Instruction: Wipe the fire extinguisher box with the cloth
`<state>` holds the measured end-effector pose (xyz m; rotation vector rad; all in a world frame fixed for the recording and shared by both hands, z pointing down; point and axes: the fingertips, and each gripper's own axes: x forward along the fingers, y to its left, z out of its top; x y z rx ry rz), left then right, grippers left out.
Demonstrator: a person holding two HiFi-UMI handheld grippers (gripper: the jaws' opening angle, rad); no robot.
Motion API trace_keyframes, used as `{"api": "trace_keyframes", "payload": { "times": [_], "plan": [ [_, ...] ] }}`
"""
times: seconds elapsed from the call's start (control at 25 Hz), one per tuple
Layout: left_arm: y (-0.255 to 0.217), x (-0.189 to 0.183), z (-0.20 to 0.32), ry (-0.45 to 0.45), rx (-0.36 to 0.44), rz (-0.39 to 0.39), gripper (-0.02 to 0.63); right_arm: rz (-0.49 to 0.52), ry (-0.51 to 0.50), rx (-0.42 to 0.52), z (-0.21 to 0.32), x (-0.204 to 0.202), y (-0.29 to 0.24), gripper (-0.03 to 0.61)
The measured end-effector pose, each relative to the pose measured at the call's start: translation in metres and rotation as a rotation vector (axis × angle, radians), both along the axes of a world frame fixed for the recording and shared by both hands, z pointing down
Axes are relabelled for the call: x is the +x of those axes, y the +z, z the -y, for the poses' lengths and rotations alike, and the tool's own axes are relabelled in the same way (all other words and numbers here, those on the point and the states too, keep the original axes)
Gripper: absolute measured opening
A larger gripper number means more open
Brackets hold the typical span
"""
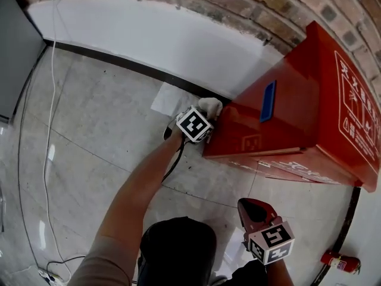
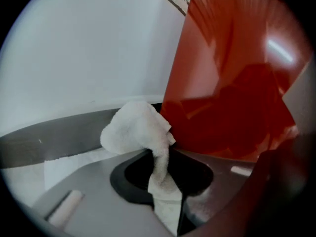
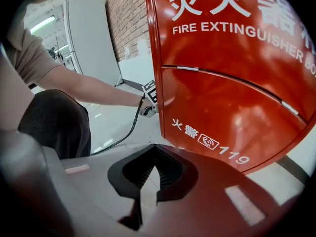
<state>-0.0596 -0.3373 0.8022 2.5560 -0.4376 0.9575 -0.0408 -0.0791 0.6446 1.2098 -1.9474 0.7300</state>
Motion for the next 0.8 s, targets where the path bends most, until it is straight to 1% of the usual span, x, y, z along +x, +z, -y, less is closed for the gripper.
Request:
{"api": "trace_keyframes", "payload": {
  "times": [0.08, 0.24, 0.44, 0.6, 0.8],
  "plan": [
    [-0.005, 0.001, 0.008, -0.002, 0.022, 0.008, 0.087, -0.006, 0.008, 0.001, -0.002, 0.005, -0.001, 0.025],
    [-0.022, 0.003, 0.007, -0.012, 0.044, -0.032, 0.086, -0.003, 0.01, 0.011, -0.006, 0.013, -0.008, 0.025],
    [-0.055, -0.008, -0.007, -0.013, 0.084, -0.03, 0.086, 0.047, -0.005, 0.068, -0.003, 0.018, -0.019, 0.026],
    [-0.088, -0.018, -0.033, -0.034, 0.103, -0.021, 0.086, 0.107, -0.031, 0.113, -0.008, 0.023, -0.033, 0.025],
    [-0.136, -0.034, -0.073, -0.071, 0.134, 0.007, 0.086, 0.183, -0.093, 0.172, -0.022, 0.026, -0.054, 0.025]
  ]
}}
